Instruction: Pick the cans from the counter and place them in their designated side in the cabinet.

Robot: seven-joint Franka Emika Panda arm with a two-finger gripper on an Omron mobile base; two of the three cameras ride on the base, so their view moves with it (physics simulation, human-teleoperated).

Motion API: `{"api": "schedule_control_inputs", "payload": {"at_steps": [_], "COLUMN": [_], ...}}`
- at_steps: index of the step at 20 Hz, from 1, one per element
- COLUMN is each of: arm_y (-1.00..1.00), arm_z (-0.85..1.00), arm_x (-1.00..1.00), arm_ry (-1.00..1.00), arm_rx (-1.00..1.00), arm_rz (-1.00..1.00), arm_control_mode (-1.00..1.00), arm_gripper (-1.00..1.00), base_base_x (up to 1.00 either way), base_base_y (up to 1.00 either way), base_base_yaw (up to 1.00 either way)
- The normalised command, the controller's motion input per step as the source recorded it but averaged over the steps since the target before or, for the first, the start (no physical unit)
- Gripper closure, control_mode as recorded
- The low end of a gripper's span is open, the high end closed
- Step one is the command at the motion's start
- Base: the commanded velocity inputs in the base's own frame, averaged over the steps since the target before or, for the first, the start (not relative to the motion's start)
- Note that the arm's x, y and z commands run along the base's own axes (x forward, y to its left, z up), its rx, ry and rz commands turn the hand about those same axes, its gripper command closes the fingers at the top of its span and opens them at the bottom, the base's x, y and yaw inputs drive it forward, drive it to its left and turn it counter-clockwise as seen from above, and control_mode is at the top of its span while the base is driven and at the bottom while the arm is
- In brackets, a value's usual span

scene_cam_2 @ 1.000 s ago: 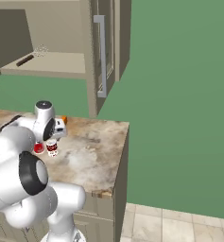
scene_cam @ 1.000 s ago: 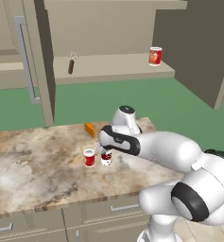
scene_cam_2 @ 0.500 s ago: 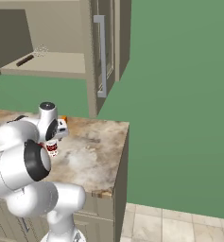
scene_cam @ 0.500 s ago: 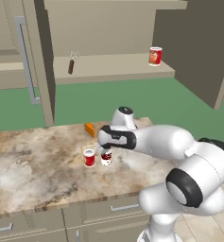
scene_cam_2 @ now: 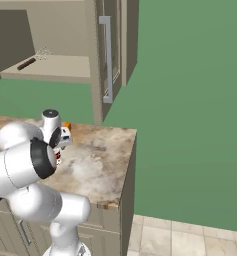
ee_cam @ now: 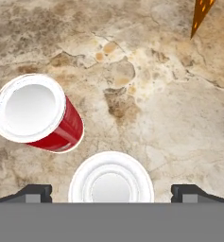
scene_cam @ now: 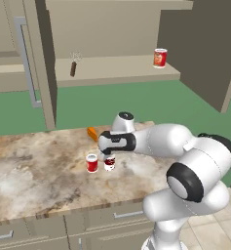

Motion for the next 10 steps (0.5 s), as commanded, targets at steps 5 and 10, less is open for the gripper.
{"api": "schedule_control_inputs", "payload": {"at_steps": [5,10], "arm_y": [0.00,0.02], "arm_z": [-0.11,-0.15], "arm_x": [0.09,0.08], "arm_ry": [0.00,0.00], "arm_rx": [-0.01,-0.01], "arm_rz": [0.04,0.04], "arm_control_mode": [-1.00,-1.00], "arm_gripper": [-1.00,-1.00], "base_base_x": [0.00,0.00], "base_base_y": [0.00,0.00], "base_base_yaw": [0.00,0.00]}}
